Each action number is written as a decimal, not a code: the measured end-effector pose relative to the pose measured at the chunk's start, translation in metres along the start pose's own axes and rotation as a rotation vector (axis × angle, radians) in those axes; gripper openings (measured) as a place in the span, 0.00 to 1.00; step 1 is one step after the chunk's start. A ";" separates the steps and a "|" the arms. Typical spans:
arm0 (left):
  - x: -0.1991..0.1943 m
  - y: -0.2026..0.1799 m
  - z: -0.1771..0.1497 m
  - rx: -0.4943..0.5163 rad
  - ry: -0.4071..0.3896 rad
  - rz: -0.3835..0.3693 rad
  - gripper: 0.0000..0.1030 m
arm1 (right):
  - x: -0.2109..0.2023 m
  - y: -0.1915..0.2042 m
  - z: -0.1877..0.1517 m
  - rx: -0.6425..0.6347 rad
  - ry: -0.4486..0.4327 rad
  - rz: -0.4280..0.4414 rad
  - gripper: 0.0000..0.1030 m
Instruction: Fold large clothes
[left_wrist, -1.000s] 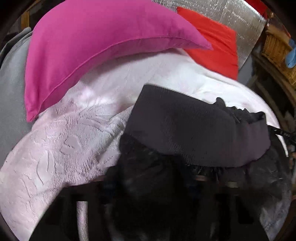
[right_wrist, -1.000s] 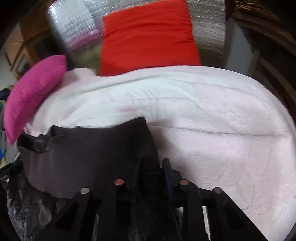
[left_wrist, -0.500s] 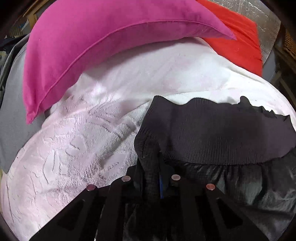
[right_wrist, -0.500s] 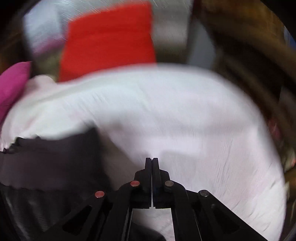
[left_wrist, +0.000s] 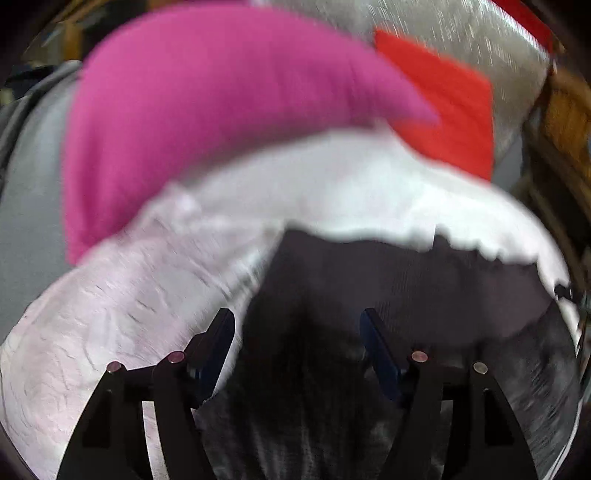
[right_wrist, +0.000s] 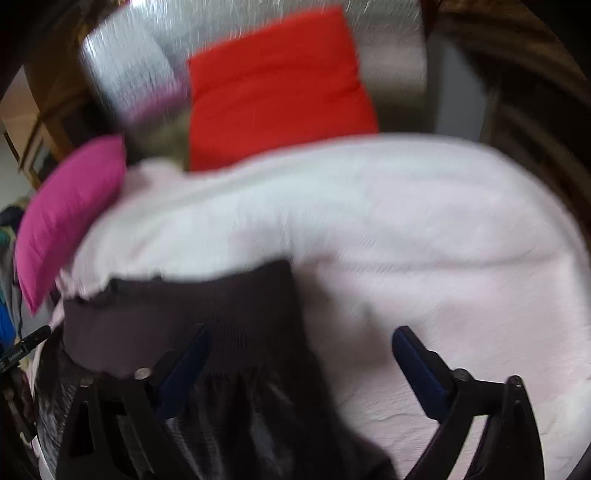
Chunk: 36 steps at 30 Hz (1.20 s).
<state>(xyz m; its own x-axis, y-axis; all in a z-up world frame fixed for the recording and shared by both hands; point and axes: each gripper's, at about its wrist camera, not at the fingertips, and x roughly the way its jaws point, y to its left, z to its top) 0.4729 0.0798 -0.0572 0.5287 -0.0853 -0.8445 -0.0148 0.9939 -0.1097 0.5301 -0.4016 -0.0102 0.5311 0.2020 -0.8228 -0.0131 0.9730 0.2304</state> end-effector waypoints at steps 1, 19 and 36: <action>0.008 -0.006 -0.004 0.039 0.018 0.013 0.69 | 0.006 0.003 -0.005 -0.015 0.024 0.005 0.69; -0.045 -0.022 -0.011 -0.004 -0.122 0.174 0.50 | -0.052 0.006 -0.014 -0.003 -0.173 -0.202 0.69; -0.046 -0.138 -0.113 0.134 -0.115 0.181 0.71 | -0.040 0.148 -0.145 -0.236 -0.174 -0.231 0.80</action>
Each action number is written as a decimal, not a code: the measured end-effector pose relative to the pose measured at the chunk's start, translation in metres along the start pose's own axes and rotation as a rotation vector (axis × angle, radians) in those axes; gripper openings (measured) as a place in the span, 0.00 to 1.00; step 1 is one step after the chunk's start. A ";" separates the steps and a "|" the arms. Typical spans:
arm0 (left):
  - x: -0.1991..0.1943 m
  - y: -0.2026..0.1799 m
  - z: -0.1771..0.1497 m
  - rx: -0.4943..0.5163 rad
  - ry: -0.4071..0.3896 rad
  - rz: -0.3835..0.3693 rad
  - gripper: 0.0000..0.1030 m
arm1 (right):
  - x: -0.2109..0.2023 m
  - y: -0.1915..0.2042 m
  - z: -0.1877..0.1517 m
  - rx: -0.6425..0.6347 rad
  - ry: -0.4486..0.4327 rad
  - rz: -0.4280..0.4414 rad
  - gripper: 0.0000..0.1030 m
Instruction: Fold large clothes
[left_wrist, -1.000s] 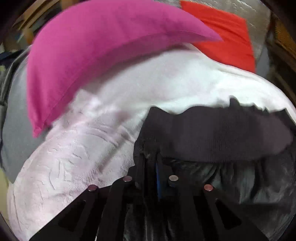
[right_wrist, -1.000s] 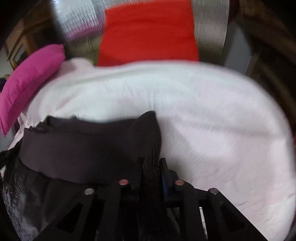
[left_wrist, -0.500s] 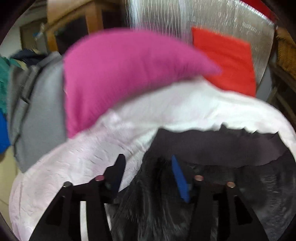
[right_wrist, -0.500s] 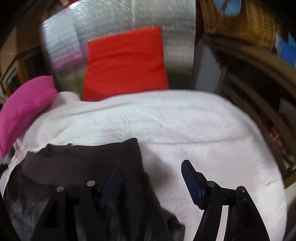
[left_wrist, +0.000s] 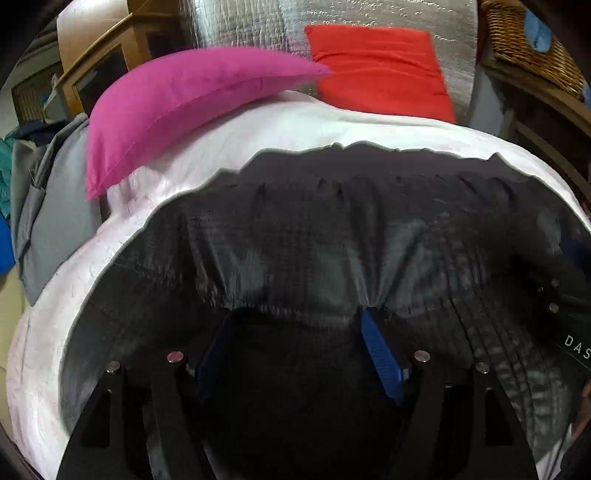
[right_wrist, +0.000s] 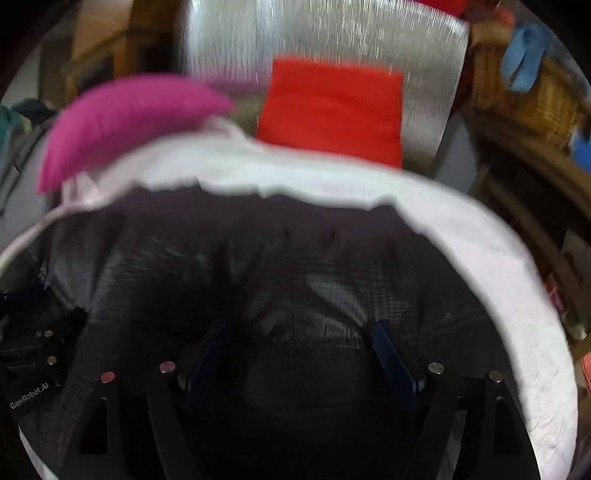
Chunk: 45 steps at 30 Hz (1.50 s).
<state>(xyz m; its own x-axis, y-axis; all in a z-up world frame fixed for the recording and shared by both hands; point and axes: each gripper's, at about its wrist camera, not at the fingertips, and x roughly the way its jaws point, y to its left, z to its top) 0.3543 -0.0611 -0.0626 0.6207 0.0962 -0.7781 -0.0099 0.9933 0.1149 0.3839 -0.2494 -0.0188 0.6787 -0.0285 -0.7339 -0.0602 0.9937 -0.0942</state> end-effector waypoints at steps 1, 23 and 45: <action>0.005 0.000 0.002 0.002 0.009 0.008 0.71 | 0.005 -0.002 0.001 0.011 0.003 -0.008 0.80; -0.042 0.033 -0.046 -0.078 -0.046 -0.026 0.72 | -0.063 0.003 -0.067 0.068 -0.056 0.029 0.84; -0.055 0.067 -0.066 -0.088 -0.075 0.034 0.74 | -0.077 -0.047 -0.083 0.169 -0.021 -0.049 0.86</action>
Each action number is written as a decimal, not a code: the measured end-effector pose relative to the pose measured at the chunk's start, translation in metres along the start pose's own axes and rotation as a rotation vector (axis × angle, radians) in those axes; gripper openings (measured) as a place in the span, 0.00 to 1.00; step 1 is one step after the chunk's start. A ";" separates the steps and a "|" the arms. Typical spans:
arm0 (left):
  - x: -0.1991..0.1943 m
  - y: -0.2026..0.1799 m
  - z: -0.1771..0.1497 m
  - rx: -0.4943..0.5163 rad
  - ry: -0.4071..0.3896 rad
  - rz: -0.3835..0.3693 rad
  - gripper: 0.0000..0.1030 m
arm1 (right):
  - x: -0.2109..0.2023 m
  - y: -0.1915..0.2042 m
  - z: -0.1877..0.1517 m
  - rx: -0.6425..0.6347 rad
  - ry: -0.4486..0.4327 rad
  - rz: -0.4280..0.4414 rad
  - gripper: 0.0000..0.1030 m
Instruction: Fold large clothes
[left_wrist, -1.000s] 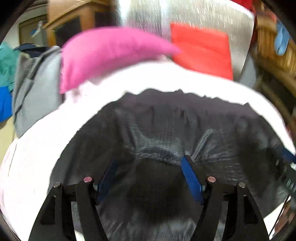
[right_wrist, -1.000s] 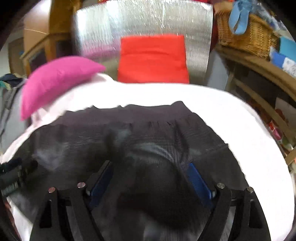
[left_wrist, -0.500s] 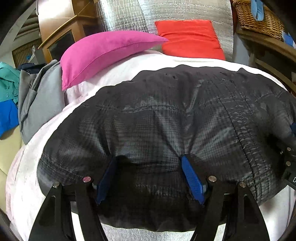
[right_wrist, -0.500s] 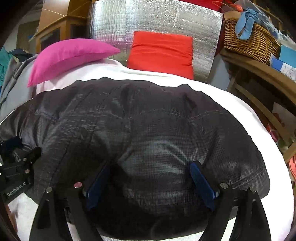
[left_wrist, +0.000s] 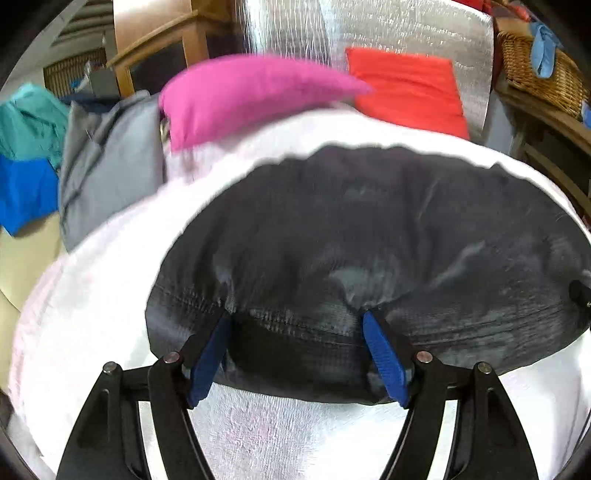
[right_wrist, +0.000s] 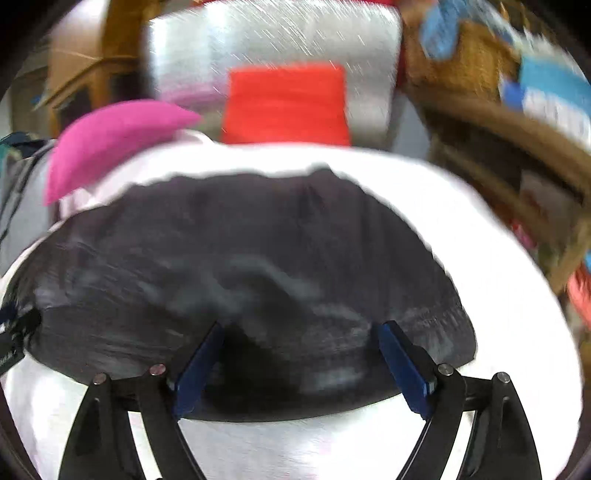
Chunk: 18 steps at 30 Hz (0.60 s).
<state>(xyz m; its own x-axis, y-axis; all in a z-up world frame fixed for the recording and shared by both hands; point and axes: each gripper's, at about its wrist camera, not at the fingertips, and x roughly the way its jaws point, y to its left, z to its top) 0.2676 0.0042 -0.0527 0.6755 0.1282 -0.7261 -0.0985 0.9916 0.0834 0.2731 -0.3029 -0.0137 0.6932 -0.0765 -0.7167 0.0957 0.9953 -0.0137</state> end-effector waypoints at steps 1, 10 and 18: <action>0.001 -0.003 -0.002 0.017 -0.019 0.009 0.75 | 0.006 -0.005 -0.004 0.006 0.010 0.003 0.86; -0.003 -0.008 -0.005 0.052 -0.019 0.021 0.75 | 0.017 -0.013 0.002 0.012 0.035 0.018 0.92; -0.029 0.048 0.010 -0.124 -0.007 0.015 0.75 | -0.015 -0.051 0.018 0.122 -0.040 0.009 0.90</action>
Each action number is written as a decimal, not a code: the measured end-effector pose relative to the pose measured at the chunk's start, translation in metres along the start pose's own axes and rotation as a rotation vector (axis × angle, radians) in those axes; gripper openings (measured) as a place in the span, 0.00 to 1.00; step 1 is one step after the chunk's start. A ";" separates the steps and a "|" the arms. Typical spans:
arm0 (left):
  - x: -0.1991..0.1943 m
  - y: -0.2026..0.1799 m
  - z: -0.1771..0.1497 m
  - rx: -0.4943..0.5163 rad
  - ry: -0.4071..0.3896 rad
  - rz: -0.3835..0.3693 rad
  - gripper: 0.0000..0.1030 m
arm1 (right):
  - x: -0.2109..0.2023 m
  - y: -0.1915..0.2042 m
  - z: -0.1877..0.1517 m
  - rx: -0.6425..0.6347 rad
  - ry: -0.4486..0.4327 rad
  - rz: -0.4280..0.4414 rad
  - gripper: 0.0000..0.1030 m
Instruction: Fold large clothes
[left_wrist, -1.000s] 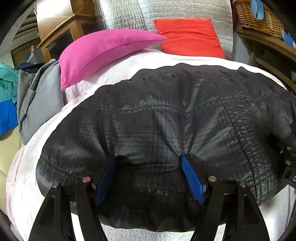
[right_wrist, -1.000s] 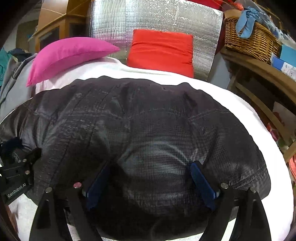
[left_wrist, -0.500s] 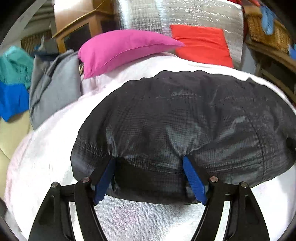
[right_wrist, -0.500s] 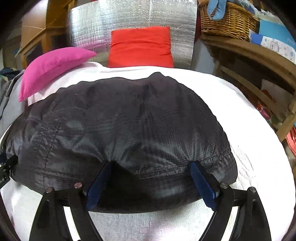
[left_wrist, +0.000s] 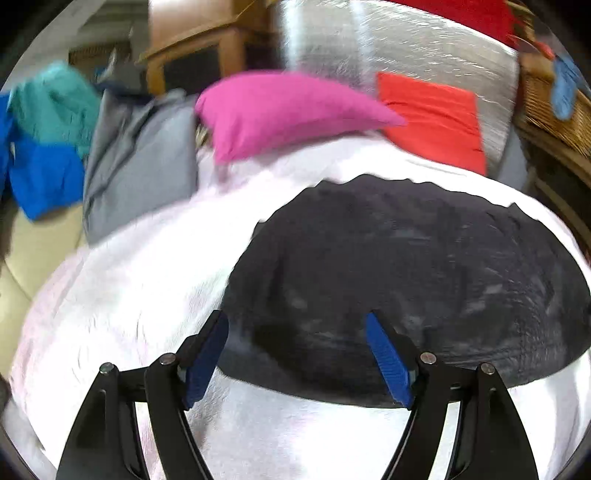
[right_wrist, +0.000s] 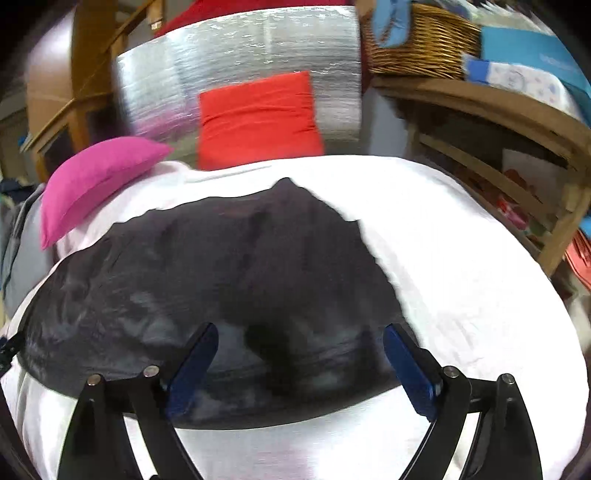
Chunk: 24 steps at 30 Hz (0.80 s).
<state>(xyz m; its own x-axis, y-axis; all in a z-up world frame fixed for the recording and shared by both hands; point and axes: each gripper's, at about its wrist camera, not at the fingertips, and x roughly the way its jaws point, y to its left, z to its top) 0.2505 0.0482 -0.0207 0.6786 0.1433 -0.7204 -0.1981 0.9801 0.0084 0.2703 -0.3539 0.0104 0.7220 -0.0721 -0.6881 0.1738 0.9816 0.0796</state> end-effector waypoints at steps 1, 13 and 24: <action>0.007 0.005 0.000 -0.017 0.041 -0.001 0.75 | 0.011 -0.007 0.000 0.014 0.045 -0.005 0.90; 0.026 0.013 -0.012 -0.041 0.121 -0.033 0.78 | 0.042 -0.027 -0.010 0.064 0.158 0.042 0.94; 0.007 0.049 0.034 -0.068 0.083 -0.129 0.79 | 0.023 -0.068 0.019 0.122 0.155 0.188 0.94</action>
<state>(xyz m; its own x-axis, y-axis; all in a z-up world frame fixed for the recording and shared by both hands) 0.2696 0.1022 -0.0022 0.6413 0.0021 -0.7673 -0.1622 0.9778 -0.1330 0.2880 -0.4253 0.0029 0.6396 0.1468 -0.7545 0.1321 0.9460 0.2961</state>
